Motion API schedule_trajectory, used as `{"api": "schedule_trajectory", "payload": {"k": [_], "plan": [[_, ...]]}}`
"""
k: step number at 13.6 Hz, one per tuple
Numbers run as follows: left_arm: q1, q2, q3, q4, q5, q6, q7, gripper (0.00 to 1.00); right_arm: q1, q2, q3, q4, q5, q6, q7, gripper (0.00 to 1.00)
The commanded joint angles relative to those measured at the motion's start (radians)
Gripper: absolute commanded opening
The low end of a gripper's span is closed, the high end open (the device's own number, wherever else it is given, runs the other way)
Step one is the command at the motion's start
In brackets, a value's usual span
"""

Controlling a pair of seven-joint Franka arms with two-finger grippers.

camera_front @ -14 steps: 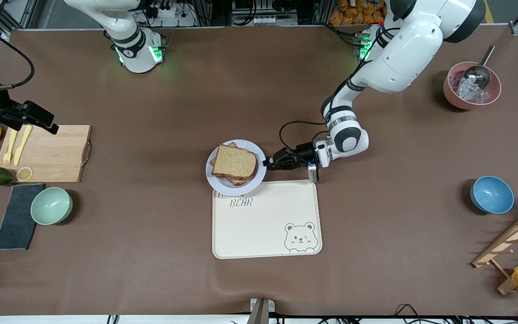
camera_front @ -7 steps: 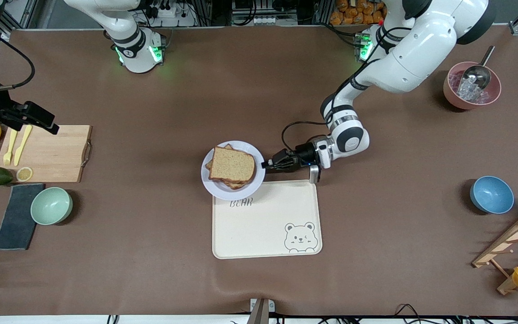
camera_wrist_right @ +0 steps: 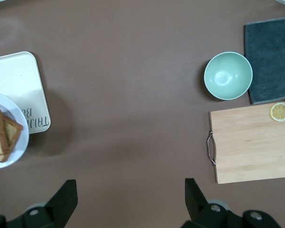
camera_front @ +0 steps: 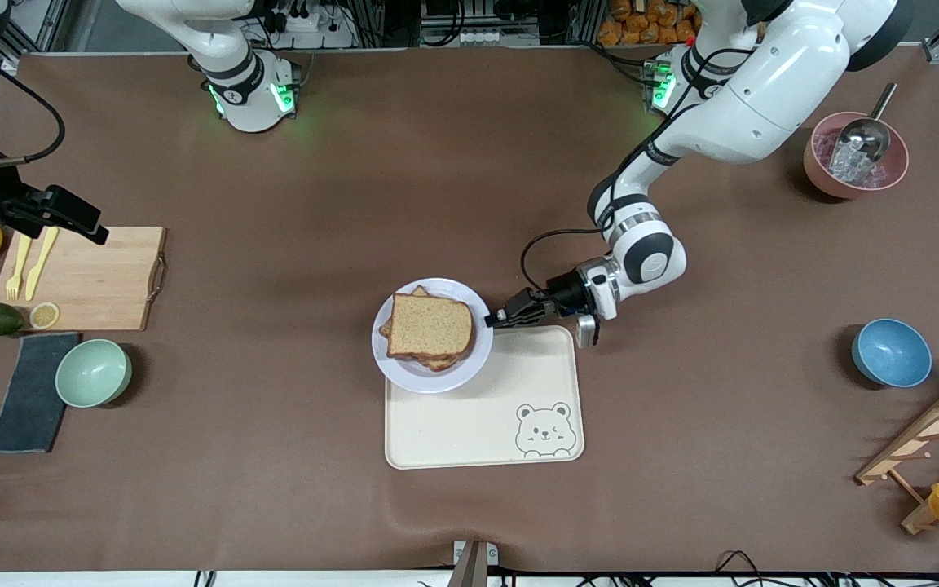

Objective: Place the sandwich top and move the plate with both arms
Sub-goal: 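Slide the plate onto the bear tray with the left gripper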

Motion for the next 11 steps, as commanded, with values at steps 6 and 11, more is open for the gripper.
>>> {"api": "schedule_trajectory", "payload": {"k": [6,11], "plan": [[0.050,0.008,0.057,0.061,0.118,0.008,-0.151,0.00,0.003,0.012,0.004,0.022,-0.018,-0.012,0.015,1.00],[0.047,0.081,0.097,0.127,0.138,0.008,-0.168,0.00,0.004,0.012,0.003,0.022,-0.019,-0.012,0.015,1.00]]}}
